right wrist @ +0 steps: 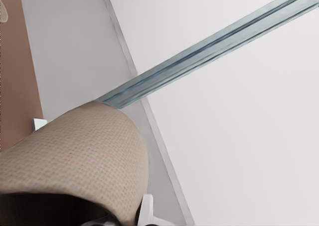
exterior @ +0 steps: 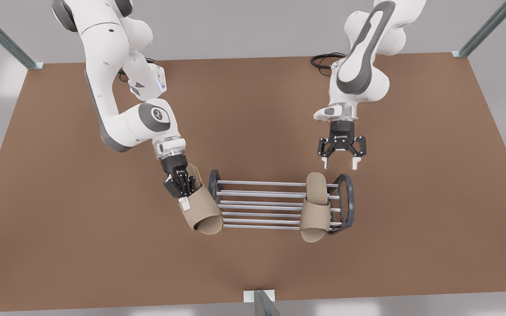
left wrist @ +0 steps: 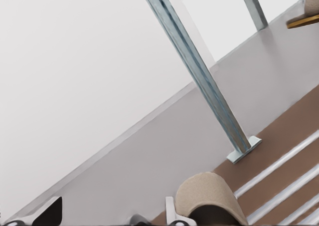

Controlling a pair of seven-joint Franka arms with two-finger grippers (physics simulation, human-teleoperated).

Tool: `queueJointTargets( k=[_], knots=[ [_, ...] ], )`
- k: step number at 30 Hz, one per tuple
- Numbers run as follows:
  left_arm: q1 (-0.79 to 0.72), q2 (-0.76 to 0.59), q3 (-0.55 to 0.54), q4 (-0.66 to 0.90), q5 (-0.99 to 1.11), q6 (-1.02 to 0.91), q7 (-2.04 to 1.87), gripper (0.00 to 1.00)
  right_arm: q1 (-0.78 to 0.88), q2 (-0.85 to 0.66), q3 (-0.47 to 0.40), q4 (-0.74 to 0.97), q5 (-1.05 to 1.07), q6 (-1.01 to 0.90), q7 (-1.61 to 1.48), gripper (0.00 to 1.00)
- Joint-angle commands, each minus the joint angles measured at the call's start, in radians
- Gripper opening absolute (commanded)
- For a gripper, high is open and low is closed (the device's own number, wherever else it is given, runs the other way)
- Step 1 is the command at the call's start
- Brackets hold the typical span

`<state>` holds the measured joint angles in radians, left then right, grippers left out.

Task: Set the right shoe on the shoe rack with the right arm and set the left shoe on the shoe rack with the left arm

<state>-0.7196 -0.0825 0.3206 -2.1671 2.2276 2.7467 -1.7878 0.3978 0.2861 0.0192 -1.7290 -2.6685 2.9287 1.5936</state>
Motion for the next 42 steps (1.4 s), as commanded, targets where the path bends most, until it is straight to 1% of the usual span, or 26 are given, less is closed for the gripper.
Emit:
queueJointTargets(
  k=[1,2,3,4,5,6,7,8,9,10,11,12,13,14,15,17,19,21,23,24,25,27,28,30,39,42],
  knots=[
    [0.048,0.001,0.049,0.085,-0.227,0.013,0.008,1.00,0.015,0.005,-0.001,0.012,0.041,0.009,-0.004,0.21],
    [0.054,0.093,0.109,0.196,-0.494,0.013,0.031,1.00,0.058,0.015,-0.001,0.025,0.067,0.009,-0.003,0.21],
    [0.060,0.176,0.161,0.279,-0.685,0.008,0.070,1.00,0.075,0.016,-0.002,0.028,0.105,0.009,-0.004,0.21],
    [0.088,0.268,0.175,0.378,-1.038,-0.028,0.168,1.00,0.081,0.019,-0.002,0.029,0.108,0.009,-0.004,0.21],
    [0.094,0.287,0.175,0.431,-1.386,-0.153,0.453,1.00,0.098,0.024,-0.004,0.042,0.110,0.009,-0.004,0.21],
    [0.095,0.291,0.173,0.498,-1.707,-0.339,0.802,1.00,0.115,0.041,-0.007,0.054,0.130,0.006,-0.004,0.21],
    [0.095,0.323,0.178,0.656,-2.101,-0.718,1.278,1.00,0.159,0.062,-0.041,0.072,0.133,0.006,-0.004,0.21],
    [0.114,0.345,0.184,0.745,-2.277,-1.031,1.489,1.00,0.193,0.091,-0.064,0.103,0.167,0.006,-0.004,0.21],
    [0.114,0.334,0.183,0.745,-2.324,-1.134,1.512,1.00,0.231,0.117,-0.091,0.130,0.182,0.003,-0.003,0.21],
    [0.114,0.334,0.183,0.783,-2.350,-1.223,1.553,1.00,0.274,0.153,-0.120,0.158,0.222,-0.002,-0.003,0.21],
    [0.135,0.313,0.141,0.794,-2.343,-1.253,1.561,1.00,0.302,0.180,-0.133,0.181,0.246,-0.006,-0.003,0.21],
    [0.429,0.282,-0.228,0.794,-2.251,-1.274,1.552,1.00,0.320,0.192,-0.145,0.181,0.265,-0.014,-0.003,0.21],
    [0.598,0.259,-0.397,0.779,-2.169,-1.271,1.570,1.00,0.339,0.203,-0.150,0.183,0.268,-0.031,-0.004,0.21],
    [0.632,0.242,-0.423,0.747,-2.168,-1.248,1.549,1.00,0.343,0.222,-0.151,0.198,0.294,-0.039,-0.004,0.21],
    [0.632,0.239,-0.422,0.747,-2.154,-1.231,1.547,1.00,0.374,0.242,-0.179,0.219,0.315,-0.039,-0.004,0.21],
    [0.631,0.263,-0.425,0.745,-2.154,-1.176,1.552,1.00,0.394,0.283,-0.200,0.261,0.332,-0.040,-0.004,0.21],
    [0.632,0.290,-0.425,0.744,-2.152,-1.176,1.559,1.00,0.394,0.320,-0.202,0.287,0.331,-0.051,-0.004,0.21],
    [0.631,0.291,-0.425,0.730,-2.151,-1.176,1.558,1.00,0.395,0.347,-0.202,0.285,0.332,-0.103,-0.004,0.21],
    [0.631,0.283,-0.425,0.728,-2.151,-1.176,1.559,1.00,0.395,0.354,-0.202,0.285,0.332,-0.109,-0.004,0.21],
    [0.631,0.282,-0.425,0.727,-2.151,-1.177,1.559,1.00,0.405,0.355,-0.202,0.284,0.334,-0.109,-0.003,0.22],
    [0.631,0.279,-0.423,0.722,-2.149,-1.177,1.559,1.00,0.406,0.366,-0.202,0.284,0.334,-0.134,-0.003,0.25],
    [0.631,0.277,-0.423,0.722,-2.149,-1.177,1.559,1.00,0.408,0.383,-0.202,0.285,0.354,-0.155,-0.003,0.51],
    [0.631,0.277,-0.425,0.722,-2.151,-1.177,1.559,1.00,0.409,0.389,-0.202,0.284,0.355,-0.163,-0.001,0.68],
    [0.631,0.277,-0.425,0.721,-2.149,-1.177,1.559,1.00,0.417,0.395,-0.202,0.281,0.377,-0.171,-0.001,0.81],
    [0.631,0.276,-0.423,0.721,-2.149,-1.177,1.559,1.00,0.420,0.409,-0.202,0.276,0.377,-0.197,-0.001,0.81],
    [0.631,0.276,-0.423,0.721,-2.149,-1.177,1.559,1.00,0.420,0.383,-0.202,0.223,0.375,-0.197,0.009,0.81]
  ],
)
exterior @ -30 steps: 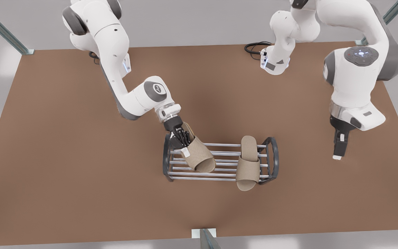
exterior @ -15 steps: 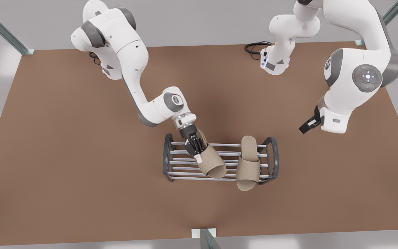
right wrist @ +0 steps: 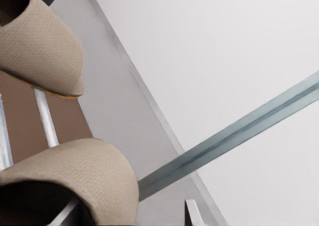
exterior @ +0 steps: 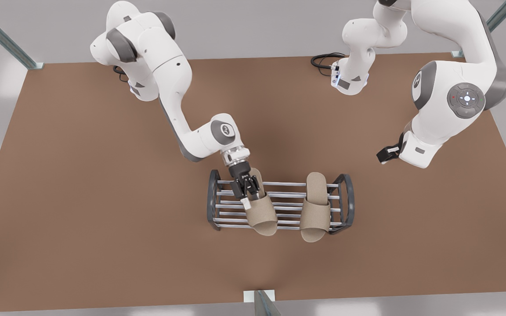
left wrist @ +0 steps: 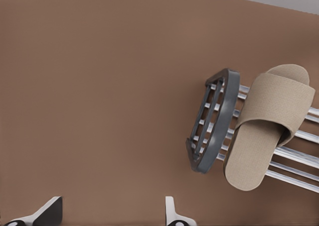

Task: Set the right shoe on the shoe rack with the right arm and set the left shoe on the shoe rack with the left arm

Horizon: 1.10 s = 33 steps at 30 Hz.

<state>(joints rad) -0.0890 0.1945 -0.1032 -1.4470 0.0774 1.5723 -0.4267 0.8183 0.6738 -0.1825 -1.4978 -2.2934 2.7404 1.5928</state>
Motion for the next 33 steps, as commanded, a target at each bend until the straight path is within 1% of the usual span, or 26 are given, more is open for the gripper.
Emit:
queueJointTargets(
  k=[1,4,8,11,14,16,17,18,19,20,21,22,23,24,25,26,27,28,30,31,32,33],
  knots=[
    [0.000,-0.001,-0.001,0.000,0.001,-0.003,0.198,1.00,0.001,-0.013,0.000,-0.024,-0.001,-0.008,0.012,0.81],
    [0.000,-0.001,0.000,0.000,0.001,-0.003,0.198,1.00,0.001,-0.019,0.002,-0.038,-0.001,-0.008,0.012,0.81],
    [0.000,-0.001,-0.001,-0.006,0.001,-0.002,0.198,1.00,-0.001,-0.071,0.002,-0.090,-0.006,-0.007,0.007,0.81],
    [0.000,-0.038,-0.001,-0.038,0.001,-0.002,0.200,1.00,-0.001,-0.117,0.003,-0.156,-0.012,-0.008,0.007,0.81],
    [0.000,-0.058,-0.001,-0.043,-0.001,-0.002,0.200,1.00,-0.011,-0.217,0.021,-0.245,-0.012,-0.008,0.001,0.81],
    [0.000,-0.058,-0.001,-0.043,-0.001,-0.002,0.198,1.00,-0.054,-0.298,0.069,-0.277,0.006,-0.007,-0.001,0.80],
    [0.000,-0.058,-0.001,-0.044,0.001,-0.002,0.197,1.00,-0.093,-0.339,0.124,-0.295,0.129,-0.040,-0.002,0.80],
    [0.000,-0.058,-0.001,-0.044,0.001,-0.002,0.195,1.00,-0.146,-0.372,0.233,-0.321,0.294,-0.174,-0.052,0.81],
    [0.000,-0.058,-0.001,-0.044,-0.001,-0.002,0.192,1.00,-0.240,-0.419,0.340,-0.320,0.561,-0.274,-0.272,0.81],
    [0.000,-0.060,-0.001,-0.050,-0.001,-0.002,0.191,1.00,-0.298,-0.444,0.350,-0.291,0.915,-0.285,-0.416,0.83],
    [0.000,-0.060,-0.001,-0.052,-0.001,-0.002,0.191,1.00,-0.343,-0.457,0.350,-0.274,1.156,-0.346,-0.566,0.88],
    [0.000,-0.060,-0.001,-0.052,-0.001,-0.002,0.189,1.00,-0.396,-0.485,0.350,-0.243,1.492,-0.442,-0.763,0.98],
    [0.000,-0.058,-0.001,-0.052,-0.001,-0.002,0.189,1.00,-0.468,-0.503,0.339,-0.219,1.753,-0.557,-0.939,1.00],
    [0.000,-0.060,-0.001,-0.052,-0.001,-0.002,0.189,1.00,-0.582,-0.531,0.336,-0.217,1.963,-0.649,-1.030,1.00],
    [0.000,-0.058,-0.001,-0.052,-0.001,-0.002,0.189,1.00,-0.682,-0.531,0.293,-0.142,2.196,-0.817,-1.140,1.00],
    [0.000,-0.058,-0.001,-0.052,-0.001,-0.002,0.189,1.00,-0.688,-0.545,0.162,-0.131,2.316,-0.880,-1.301,1.00],
    [0.000,-0.058,-0.001,-0.052,-0.001,-0.002,0.189,1.00,-0.689,-0.546,0.046,-0.137,2.385,-0.912,-1.531,1.00],
    [0.000,-0.058,-0.001,-0.052,-0.001,-0.002,0.189,1.00,-0.694,-0.543,0.002,-0.111,2.388,-0.982,-1.597,1.00],
    [0.000,-0.056,-0.001,-0.052,-0.001,-0.003,0.187,1.00,-0.705,-0.527,0.000,-0.096,2.378,-1.005,-1.622,1.00],
    [0.000,-0.056,-0.001,-0.052,-0.001,-0.003,0.187,1.00,-0.792,-0.517,0.107,-0.099,2.375,-0.999,-1.611,1.00],
    [-0.001,-0.056,-0.001,-0.052,-0.001,-0.003,0.187,1.00,-0.872,-0.496,0.172,-0.099,2.375,-0.998,-1.625,1.00],
    [0.000,-0.056,-0.001,-0.052,-0.001,-0.003,0.187,1.00,-0.878,-0.482,0.170,-0.090,2.373,-0.999,-1.663,1.00]
  ],
)
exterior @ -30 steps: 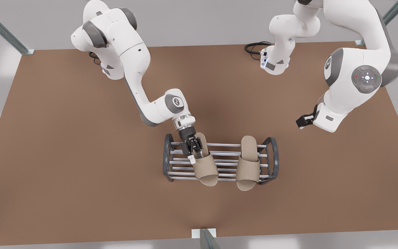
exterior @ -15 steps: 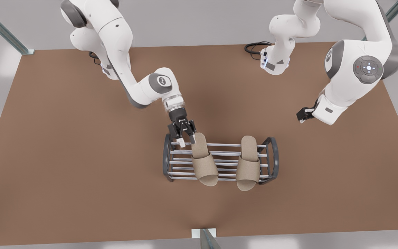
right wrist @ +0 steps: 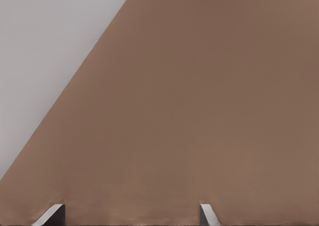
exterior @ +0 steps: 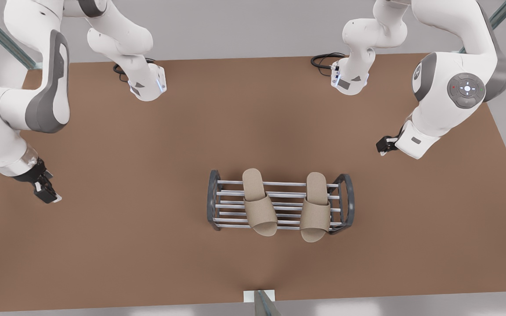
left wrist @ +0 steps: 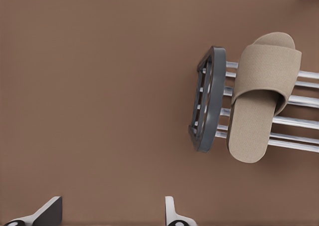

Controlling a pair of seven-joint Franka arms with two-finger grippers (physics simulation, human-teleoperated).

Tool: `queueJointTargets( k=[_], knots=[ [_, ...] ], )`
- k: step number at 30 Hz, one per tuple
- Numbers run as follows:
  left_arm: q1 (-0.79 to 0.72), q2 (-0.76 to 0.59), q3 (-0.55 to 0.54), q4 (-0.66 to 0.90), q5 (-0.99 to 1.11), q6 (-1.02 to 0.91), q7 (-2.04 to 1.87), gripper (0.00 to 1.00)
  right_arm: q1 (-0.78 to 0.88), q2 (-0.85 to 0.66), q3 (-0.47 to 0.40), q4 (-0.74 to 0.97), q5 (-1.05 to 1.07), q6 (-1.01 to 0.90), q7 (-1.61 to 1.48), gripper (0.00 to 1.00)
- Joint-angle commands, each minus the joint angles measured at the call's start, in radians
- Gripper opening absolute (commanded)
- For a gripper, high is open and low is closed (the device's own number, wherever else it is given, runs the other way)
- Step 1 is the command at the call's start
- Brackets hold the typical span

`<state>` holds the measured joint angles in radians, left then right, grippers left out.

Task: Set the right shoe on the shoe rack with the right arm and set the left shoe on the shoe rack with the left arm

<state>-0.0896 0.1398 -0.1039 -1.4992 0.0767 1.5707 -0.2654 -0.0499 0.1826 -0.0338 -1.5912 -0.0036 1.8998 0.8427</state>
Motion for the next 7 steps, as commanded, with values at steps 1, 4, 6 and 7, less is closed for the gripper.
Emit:
queueJointTargets(
  k=[1,4,6,7],
  knots=[
    [-0.001,0.000,0.000,0.000,0.001,0.000,0.026,1.00,-0.010,0.012,0.022,0.007,0.080,-0.150,-0.915,1.00],
    [0.001,0.006,0.000,0.000,0.000,0.008,0.028,1.00,-0.002,0.009,0.020,0.005,0.080,-0.157,-0.907,1.00],
    [0.001,0.007,0.000,0.000,0.000,0.018,0.032,1.00,-0.001,0.009,0.022,0.007,0.080,-0.162,-0.907,1.00],
    [0.001,0.009,0.000,0.000,-0.002,0.022,0.032,1.00,0.002,0.008,0.022,0.007,0.080,-0.163,-0.906,1.00]
  ],
)
